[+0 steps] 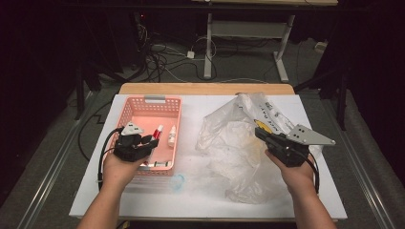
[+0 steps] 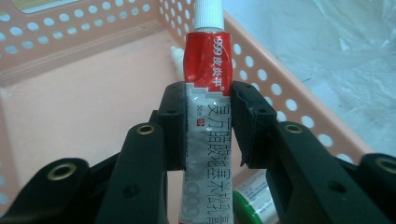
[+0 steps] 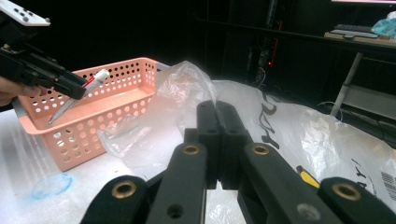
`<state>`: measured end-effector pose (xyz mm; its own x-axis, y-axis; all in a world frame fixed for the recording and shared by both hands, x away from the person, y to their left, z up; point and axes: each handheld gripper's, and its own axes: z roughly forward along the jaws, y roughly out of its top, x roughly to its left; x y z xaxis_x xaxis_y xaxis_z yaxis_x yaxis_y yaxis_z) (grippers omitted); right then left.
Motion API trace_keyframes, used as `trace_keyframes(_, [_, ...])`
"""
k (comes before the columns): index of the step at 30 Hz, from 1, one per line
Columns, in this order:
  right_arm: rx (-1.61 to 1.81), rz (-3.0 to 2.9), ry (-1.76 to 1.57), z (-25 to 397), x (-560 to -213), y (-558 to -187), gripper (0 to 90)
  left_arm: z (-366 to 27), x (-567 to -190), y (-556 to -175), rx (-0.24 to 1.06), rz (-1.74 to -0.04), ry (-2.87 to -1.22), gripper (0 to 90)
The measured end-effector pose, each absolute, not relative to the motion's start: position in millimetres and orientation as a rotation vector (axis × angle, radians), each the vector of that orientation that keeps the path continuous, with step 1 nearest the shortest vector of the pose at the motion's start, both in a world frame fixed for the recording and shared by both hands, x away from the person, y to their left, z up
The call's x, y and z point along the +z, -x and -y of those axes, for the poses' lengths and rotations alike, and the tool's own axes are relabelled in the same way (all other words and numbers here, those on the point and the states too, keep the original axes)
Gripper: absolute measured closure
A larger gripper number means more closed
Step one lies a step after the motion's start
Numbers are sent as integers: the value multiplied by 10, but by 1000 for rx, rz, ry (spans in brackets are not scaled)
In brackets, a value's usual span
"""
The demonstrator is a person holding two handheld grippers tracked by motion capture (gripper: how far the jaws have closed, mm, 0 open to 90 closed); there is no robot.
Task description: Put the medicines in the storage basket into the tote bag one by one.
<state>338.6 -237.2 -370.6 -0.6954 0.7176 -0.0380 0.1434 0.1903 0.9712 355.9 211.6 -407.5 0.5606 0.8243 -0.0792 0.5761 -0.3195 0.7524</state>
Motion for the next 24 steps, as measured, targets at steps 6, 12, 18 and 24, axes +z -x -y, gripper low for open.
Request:
trace_keyframes(6, [1529,-1982,-800,2364,-3714,-3385,900,-2135,-4125,-3503,420,-1104,-1985,662])
trace_keyframes(12, [1527,-1977,-805,2364,-3716,-3378,900,-2157,-4126,-3495,412,-1101,-1947,663])
trace_keyframes(18, [1521,-1982,-804,2360,-3721,-3366,900,-2126,-4027,-3437,427,-1054,-1910,663])
trace_keyframes(24, [1525,-1978,-799,2365,-3712,-3363,900,-2049,-3896,-3392,416,-1008,-1873,663])
